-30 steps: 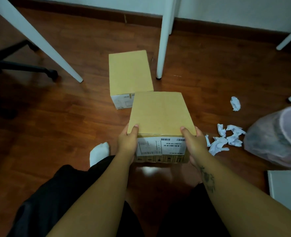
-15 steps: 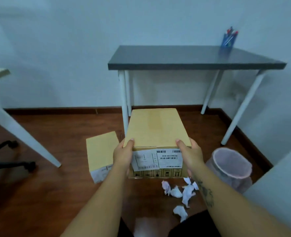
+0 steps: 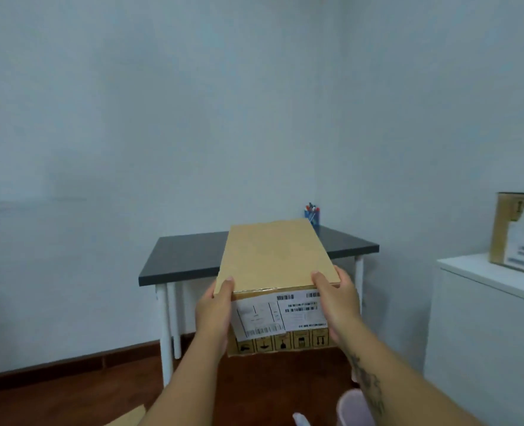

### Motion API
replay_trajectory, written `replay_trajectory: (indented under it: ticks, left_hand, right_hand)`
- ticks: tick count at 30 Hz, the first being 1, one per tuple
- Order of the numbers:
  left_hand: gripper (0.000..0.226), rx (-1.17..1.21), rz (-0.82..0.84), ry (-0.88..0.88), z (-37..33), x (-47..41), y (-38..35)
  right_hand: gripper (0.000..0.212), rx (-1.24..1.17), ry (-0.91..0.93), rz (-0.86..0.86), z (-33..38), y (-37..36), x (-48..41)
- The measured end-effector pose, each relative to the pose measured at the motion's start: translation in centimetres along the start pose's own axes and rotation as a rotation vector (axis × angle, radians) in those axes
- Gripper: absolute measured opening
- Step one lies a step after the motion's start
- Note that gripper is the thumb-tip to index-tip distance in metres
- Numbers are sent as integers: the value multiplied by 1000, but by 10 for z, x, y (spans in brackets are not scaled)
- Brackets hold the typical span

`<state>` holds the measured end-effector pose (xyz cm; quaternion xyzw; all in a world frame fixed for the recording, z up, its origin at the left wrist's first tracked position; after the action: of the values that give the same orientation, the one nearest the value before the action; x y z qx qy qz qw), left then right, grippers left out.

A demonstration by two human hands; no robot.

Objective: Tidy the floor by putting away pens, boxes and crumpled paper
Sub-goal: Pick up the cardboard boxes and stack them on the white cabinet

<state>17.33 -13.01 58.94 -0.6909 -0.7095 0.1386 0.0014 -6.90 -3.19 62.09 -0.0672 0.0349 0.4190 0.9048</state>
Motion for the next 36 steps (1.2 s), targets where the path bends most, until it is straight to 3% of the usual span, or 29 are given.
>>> replay_trajectory:
  ticks: [5, 9, 16, 25, 27, 29, 31, 36]
  left_hand:
    - [18, 83, 117, -89, -64, -3, -53]
    - [24, 137, 219, -142, -99, 8, -90]
    - [14, 221, 371, -142, -138, 56, -163]
    - [18, 298, 602, -70, -160, 128, -248]
    - [19, 323, 618, -79, -166, 141, -255]
    - [20, 301, 623, -117, -176, 145, -255]
    - [24, 273, 642, -156, -184, 150, -255]
    - [23, 327, 655, -137, -193, 163, -260]
  right_hand:
    - [22, -40, 111, -78, 73, 34, 1]
    - [22, -6, 193, -157, 116, 69, 9]
    - [8, 32, 268, -333, 167, 153, 46]
    - [44, 129, 341, -573, 222, 250, 114]
    - [35, 136, 334, -601, 224, 262, 129]
    - [12, 111, 321, -610, 219, 266, 138]
    - [8, 67, 320, -627, 213, 269, 148]
    - [62, 77, 330, -698, 230, 278, 170]
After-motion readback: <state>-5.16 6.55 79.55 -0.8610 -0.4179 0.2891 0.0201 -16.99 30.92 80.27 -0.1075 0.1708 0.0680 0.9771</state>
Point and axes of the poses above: each hand's wrist, its own x-axis away from the middle knuckle, its own y-axis out of the back of the hand, z = x × y, the point moved 9 cm from there along -x, towards the middle knuckle, and after that the axes turned 6 degrees about -y, right-handed, at the moved point
